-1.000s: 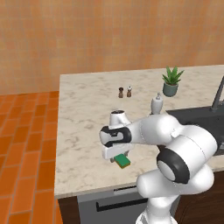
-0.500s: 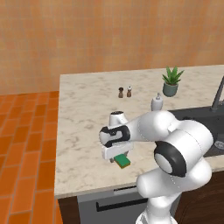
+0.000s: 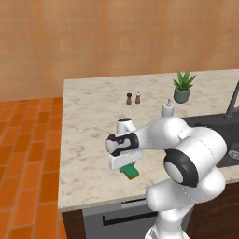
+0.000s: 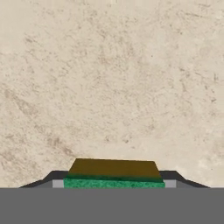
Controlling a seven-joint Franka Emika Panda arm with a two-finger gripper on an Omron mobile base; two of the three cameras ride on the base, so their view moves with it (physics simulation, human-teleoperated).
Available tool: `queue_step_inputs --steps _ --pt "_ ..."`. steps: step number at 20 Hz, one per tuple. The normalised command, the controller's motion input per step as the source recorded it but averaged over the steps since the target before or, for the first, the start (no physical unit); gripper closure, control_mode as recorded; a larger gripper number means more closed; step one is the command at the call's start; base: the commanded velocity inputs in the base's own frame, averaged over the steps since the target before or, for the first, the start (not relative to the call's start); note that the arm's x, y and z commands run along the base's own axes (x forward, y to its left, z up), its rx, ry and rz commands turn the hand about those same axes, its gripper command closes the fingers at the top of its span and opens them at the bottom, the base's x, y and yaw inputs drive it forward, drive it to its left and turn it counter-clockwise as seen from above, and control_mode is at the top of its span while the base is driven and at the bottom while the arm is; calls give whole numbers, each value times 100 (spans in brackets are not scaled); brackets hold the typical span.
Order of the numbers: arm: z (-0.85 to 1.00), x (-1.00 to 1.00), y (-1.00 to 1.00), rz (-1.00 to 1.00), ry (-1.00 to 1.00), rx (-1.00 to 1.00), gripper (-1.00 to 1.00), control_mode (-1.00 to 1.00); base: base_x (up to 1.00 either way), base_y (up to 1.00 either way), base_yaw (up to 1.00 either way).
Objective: Pick up the sponge from the counter and clean the cutting board by briefly scrubbing or pressing down on the cutting board. Once finished, release the sponge.
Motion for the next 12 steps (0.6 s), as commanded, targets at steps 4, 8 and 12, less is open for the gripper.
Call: queue_step_inputs --steps 4,8,12 --pt "25 0 -5 0 0 0 100 -100 0 0 0" --pt "42 5 -37 0 0 1 100 -100 0 0 0" --pt "48 0 -19 0 -6 0 100 -100 0 0 0"
